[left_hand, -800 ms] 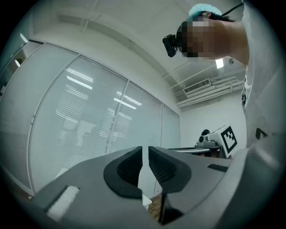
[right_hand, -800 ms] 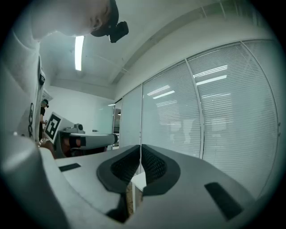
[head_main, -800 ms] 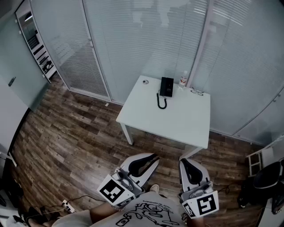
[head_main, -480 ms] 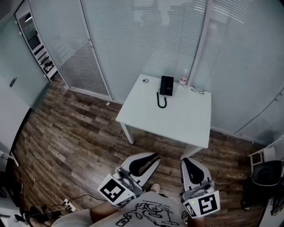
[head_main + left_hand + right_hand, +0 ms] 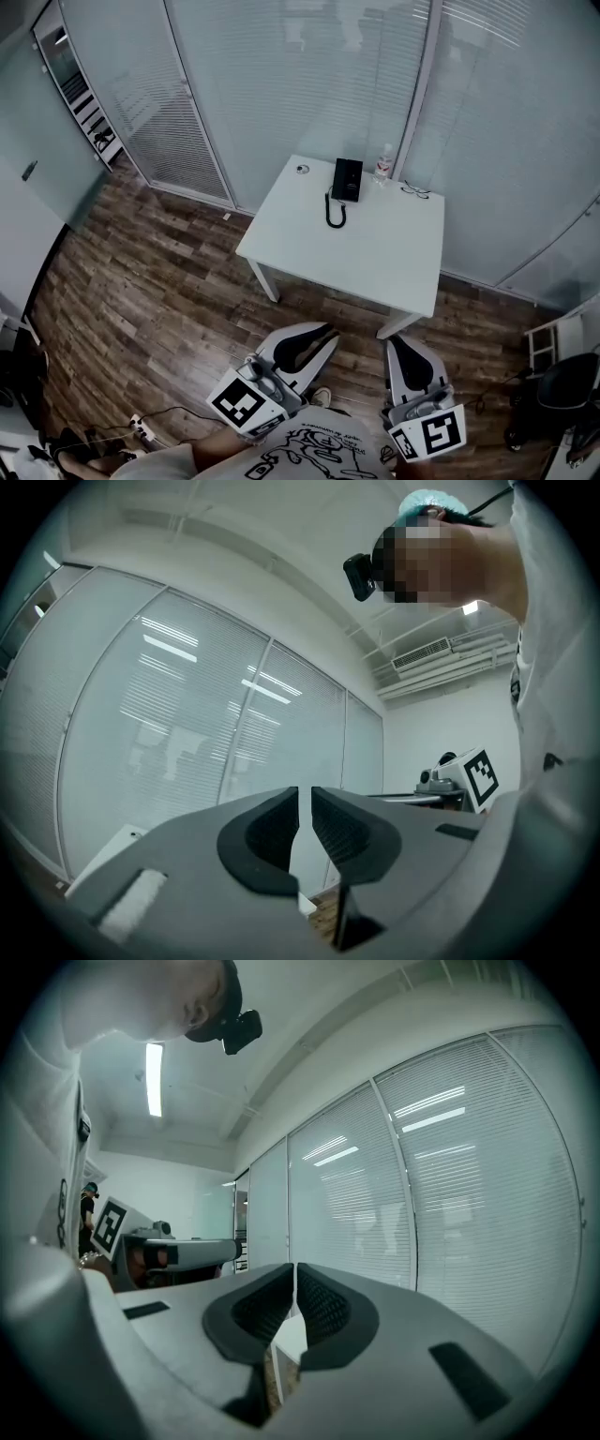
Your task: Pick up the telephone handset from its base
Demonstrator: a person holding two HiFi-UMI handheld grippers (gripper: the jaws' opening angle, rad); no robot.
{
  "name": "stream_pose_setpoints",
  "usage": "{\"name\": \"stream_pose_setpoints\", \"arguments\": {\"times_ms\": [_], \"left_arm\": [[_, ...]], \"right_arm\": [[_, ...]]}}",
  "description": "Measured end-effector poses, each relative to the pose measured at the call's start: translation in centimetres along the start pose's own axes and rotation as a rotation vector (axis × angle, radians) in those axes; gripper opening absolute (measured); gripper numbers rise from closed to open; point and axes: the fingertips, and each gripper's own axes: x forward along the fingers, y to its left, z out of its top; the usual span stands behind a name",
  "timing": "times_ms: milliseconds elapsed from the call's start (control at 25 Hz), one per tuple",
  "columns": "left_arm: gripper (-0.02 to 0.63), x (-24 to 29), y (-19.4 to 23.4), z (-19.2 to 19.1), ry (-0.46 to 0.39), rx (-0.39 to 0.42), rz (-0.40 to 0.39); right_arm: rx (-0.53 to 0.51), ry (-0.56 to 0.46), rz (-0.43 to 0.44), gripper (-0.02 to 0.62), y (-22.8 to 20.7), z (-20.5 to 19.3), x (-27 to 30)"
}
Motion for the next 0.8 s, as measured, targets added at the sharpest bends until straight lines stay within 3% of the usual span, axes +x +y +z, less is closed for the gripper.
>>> {"name": "stream_pose_setpoints", "arguments": {"times_ms": [480,800], "left_arm": [[0.041,3.1,2.9,-1.5,0.03,-0.022,0.02],[0.041,5.4,8.7,-0.5,0.011,-0.023,0.023]], "right_arm": [[0.017,0.03,0.009,0.011,-2.9,-1.0,2.7],[0.011,0.035,0.012,0.011,-4.4,-0.9,8.8]]}}
